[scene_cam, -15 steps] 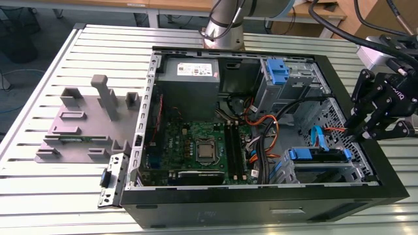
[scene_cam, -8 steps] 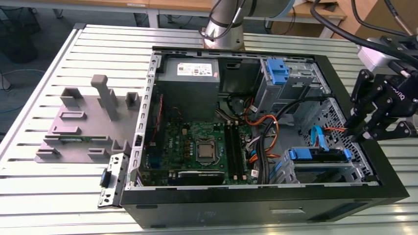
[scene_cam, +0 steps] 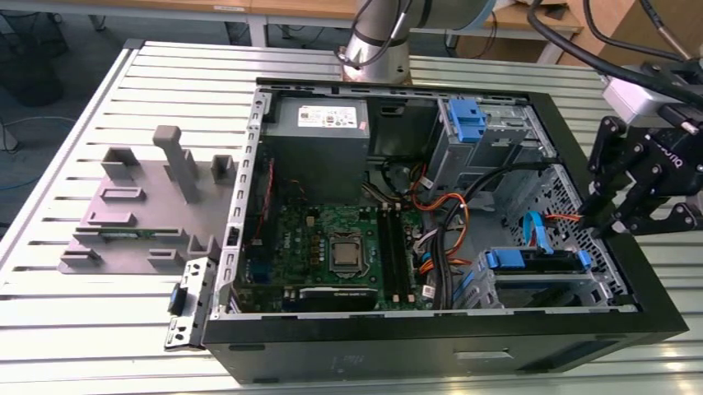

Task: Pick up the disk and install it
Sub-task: 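Insert the second disk wire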

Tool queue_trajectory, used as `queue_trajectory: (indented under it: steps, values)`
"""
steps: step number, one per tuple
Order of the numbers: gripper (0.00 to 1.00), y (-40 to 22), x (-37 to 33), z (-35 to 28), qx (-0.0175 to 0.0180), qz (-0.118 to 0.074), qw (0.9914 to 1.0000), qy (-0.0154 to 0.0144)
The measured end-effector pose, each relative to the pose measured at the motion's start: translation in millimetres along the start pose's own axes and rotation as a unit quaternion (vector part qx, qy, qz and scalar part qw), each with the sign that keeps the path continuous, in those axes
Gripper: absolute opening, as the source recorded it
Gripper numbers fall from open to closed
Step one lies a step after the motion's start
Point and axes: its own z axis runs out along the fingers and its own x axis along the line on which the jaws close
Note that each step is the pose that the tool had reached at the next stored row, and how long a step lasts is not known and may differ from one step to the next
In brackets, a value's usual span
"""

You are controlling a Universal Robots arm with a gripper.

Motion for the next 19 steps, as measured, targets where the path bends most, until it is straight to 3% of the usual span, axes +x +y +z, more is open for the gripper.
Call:
queue_trajectory:
  steps: [6,12,19]
  values:
    - [0.37,1.9,-1.8,-2.8,0.0003,-0.002,1.0,0.0]
    - [0.37,3.6,-6.5,-0.8,0.0005,-0.008,0.99997,0.0]
    - [0.37,3.5,-7.1,4.0,0.0005,-0.009,0.99996,0.0021]
